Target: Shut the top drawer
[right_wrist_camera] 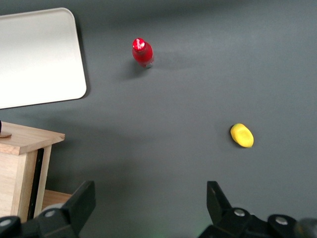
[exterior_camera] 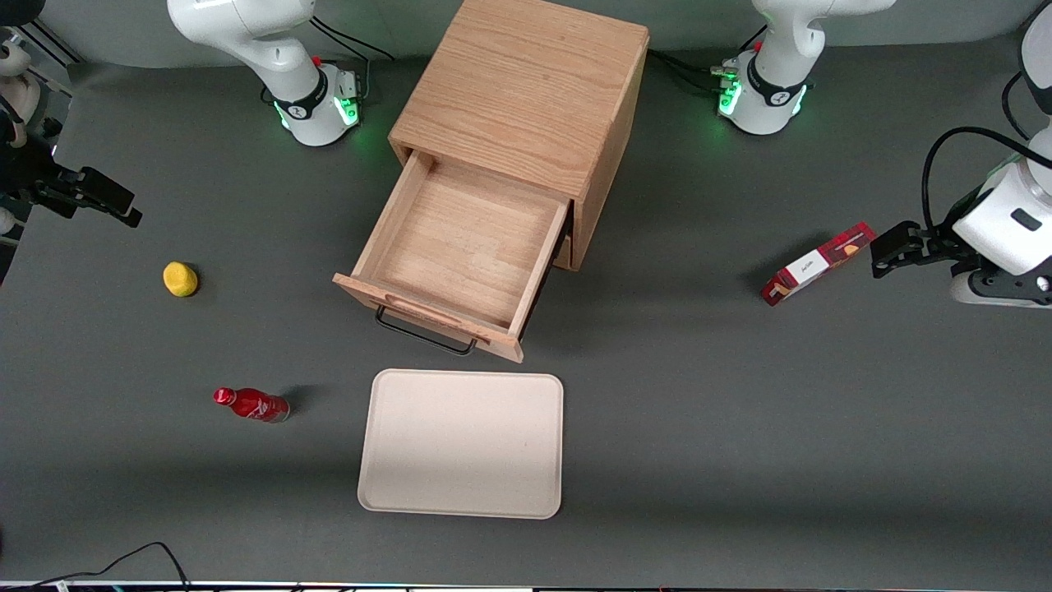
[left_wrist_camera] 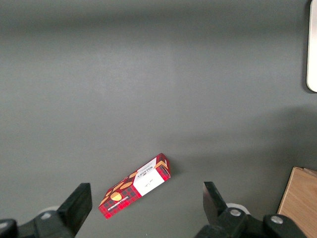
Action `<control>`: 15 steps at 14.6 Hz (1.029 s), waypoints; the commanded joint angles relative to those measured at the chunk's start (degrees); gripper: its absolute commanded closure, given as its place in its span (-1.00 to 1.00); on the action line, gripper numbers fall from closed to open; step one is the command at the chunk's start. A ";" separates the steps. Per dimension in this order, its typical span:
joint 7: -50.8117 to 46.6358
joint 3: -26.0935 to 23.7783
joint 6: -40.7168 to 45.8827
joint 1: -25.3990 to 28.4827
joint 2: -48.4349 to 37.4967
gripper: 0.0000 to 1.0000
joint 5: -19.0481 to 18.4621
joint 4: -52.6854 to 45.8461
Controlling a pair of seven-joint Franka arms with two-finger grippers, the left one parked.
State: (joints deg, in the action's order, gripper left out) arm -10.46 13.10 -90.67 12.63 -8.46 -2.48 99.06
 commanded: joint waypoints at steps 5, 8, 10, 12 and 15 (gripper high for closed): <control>0.96 0.00 2.78 0.12 0.73 -1.00 2.64 -2.55; 2.37 0.00 2.78 0.03 0.91 -1.00 2.75 -3.52; 3.86 0.00 2.95 -0.06 0.99 -1.00 2.83 -4.31; 3.87 0.09 3.04 0.20 1.78 -1.00 3.97 -5.19; 9.56 -3.06 8.02 1.43 12.80 -1.00 5.12 -19.54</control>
State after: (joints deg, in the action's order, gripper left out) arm -5.35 12.16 -88.31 13.17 -5.72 1.27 92.81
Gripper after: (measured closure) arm 0.000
